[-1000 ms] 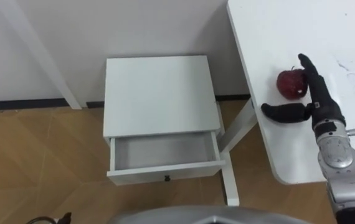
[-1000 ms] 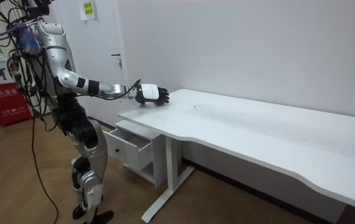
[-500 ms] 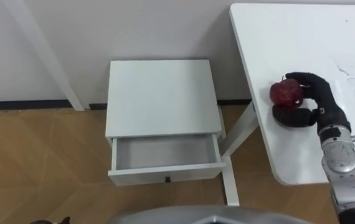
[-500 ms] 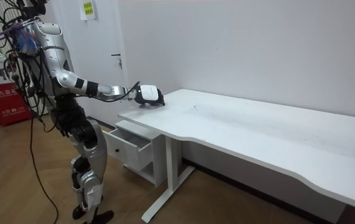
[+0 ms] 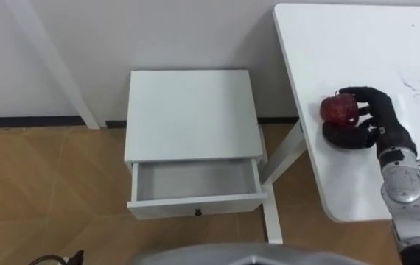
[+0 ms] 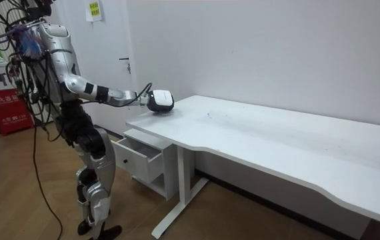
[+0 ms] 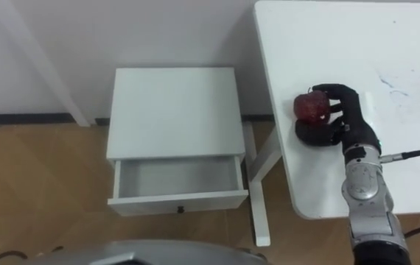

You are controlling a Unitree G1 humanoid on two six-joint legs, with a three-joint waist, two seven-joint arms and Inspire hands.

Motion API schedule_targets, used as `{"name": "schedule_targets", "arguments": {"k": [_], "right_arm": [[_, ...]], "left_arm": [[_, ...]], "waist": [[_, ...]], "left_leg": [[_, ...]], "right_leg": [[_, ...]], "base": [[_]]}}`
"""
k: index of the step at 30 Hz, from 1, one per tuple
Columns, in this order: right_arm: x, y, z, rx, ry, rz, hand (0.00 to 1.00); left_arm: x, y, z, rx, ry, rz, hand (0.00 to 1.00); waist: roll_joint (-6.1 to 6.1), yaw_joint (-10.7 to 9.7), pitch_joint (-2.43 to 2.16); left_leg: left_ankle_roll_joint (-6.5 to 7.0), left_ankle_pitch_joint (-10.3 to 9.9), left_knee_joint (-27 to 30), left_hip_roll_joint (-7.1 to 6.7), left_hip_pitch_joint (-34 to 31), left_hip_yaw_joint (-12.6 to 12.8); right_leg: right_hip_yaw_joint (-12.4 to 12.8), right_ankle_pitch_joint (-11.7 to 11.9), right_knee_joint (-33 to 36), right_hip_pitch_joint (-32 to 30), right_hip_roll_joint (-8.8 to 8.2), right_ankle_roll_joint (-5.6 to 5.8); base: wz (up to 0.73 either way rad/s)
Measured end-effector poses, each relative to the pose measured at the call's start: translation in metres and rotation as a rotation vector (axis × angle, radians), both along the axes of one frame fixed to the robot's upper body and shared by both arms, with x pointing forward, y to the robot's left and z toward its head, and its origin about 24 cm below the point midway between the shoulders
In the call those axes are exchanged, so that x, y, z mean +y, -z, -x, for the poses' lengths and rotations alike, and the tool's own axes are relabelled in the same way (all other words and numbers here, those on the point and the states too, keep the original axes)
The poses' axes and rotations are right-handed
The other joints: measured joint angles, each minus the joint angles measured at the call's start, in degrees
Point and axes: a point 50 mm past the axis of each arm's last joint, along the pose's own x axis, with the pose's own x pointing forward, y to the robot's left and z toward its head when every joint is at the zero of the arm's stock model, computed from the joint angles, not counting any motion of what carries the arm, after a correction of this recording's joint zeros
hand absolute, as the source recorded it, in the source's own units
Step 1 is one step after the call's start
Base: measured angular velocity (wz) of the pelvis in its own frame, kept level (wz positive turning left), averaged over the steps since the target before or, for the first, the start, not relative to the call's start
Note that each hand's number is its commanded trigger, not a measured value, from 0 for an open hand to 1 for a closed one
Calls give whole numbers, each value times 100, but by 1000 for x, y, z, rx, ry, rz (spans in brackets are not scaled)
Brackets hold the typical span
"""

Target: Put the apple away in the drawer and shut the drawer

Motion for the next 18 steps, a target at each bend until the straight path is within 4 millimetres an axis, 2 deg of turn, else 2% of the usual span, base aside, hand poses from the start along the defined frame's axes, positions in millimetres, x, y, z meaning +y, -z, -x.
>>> {"name": "schedule_targets", "arguments": {"k": [7,11,14,16,18], "right_arm": [[17,-12,-10,9,-108,67,100],[37,-16,-15,10,-210,93,100],[64,-16,-19,36,-357,105,100],[88,-8,-16,86,-462,94,100],[104,-6,-13,111,-539,88,100]], "left_arm": [[-3,2,-3,16,39,4,0],[-6,2,-15,-4,71,11,0],[-9,3,-24,-14,107,15,0],[-10,3,-30,-27,117,14,0],[-11,3,-29,-20,130,11,0]], "waist": [[2,34,17],[4,193,24],[6,329,33],[16,469,53],[46,471,80]], "left_leg": [[-6,2,-16,8,-54,46],[-8,-1,-14,19,-98,103],[-3,-4,-6,15,-122,83],[-1,-5,18,11,-179,50],[0,-4,17,-6,-202,-20]], "right_leg": [[16,1,8,-76,0,1],[-8,2,11,-130,-3,0],[-64,2,11,-145,-9,0],[-65,2,9,-175,-10,0],[-82,2,8,-179,-15,1]], "base": [[-3],[-6],[4],[9],[15]]}}
